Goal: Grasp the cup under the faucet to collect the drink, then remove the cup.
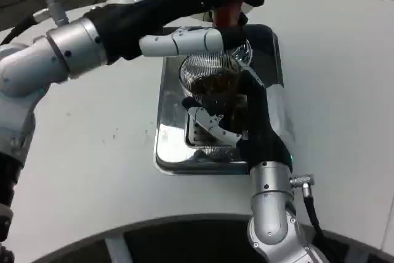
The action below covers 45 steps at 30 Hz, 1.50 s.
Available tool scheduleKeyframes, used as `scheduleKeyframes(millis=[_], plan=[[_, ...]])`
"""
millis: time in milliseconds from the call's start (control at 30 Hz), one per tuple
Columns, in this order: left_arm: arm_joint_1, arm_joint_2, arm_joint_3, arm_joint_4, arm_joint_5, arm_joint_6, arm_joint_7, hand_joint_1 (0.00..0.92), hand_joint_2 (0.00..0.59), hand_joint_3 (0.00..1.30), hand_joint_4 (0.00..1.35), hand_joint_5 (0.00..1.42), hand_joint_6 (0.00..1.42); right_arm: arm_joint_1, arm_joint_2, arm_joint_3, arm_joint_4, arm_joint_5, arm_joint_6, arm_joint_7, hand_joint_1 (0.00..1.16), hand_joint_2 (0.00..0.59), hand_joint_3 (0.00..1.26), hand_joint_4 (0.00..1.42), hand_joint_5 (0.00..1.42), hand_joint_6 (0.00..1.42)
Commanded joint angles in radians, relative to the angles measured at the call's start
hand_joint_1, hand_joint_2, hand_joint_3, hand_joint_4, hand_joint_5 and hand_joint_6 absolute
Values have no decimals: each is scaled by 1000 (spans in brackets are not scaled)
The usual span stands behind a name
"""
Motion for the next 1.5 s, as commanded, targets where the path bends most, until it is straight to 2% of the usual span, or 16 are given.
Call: scheduleKeyframes(millis=[33,300,600,1000,1200,1500], plan=[[38,-18,63,-26,-61,-24,37,0,112,98,154,275,201,23,41,6,31,7,25,-11,752,235,313,322,345,142],[28,-42,132,-79,-122,-8,62,0,110,88,150,291,229,28,42,11,25,9,24,-31,746,239,331,364,398,160],[88,-26,162,-215,-167,52,50,0,107,140,217,338,287,46,46,11,-2,13,27,-41,746,239,353,396,425,189],[299,40,242,-476,-238,174,50,0,131,209,296,386,328,75,57,25,-44,8,34,-54,746,239,392,461,493,263],[451,75,308,-599,-274,239,51,0,132,230,319,399,333,87,62,33,-62,-2,29,-74,746,239,423,489,544,313],[575,91,364,-677,-290,289,55,0,138,243,337,413,353,102,65,41,-91,-8,36,-89,759,244,468,575,622,413]])
